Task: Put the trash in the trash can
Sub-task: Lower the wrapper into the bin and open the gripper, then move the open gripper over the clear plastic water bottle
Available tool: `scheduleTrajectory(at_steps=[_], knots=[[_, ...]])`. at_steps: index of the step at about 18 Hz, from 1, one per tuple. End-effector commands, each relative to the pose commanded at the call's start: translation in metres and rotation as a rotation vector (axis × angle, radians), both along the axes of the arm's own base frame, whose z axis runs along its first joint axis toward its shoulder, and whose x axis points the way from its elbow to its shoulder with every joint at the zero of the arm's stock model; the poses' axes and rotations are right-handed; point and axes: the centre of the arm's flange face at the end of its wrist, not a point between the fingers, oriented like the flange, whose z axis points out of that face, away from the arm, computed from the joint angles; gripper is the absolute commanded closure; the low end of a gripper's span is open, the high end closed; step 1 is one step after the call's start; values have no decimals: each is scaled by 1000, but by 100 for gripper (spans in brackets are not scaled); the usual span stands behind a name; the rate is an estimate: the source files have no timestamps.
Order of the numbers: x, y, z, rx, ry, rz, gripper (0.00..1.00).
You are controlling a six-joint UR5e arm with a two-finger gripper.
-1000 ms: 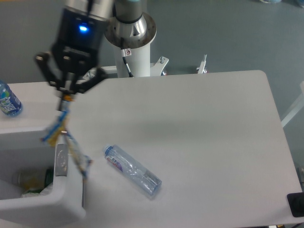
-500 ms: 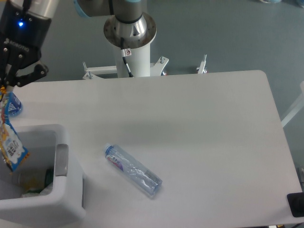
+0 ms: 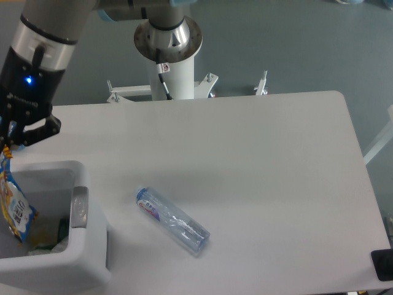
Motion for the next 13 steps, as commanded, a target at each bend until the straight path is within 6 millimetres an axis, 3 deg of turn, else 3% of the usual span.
scheduleTrajectory(at_steps=[9,13], knots=[[-16,22,-23,-15,25,18,85],[-24,28,-27,-19,26,24,77]])
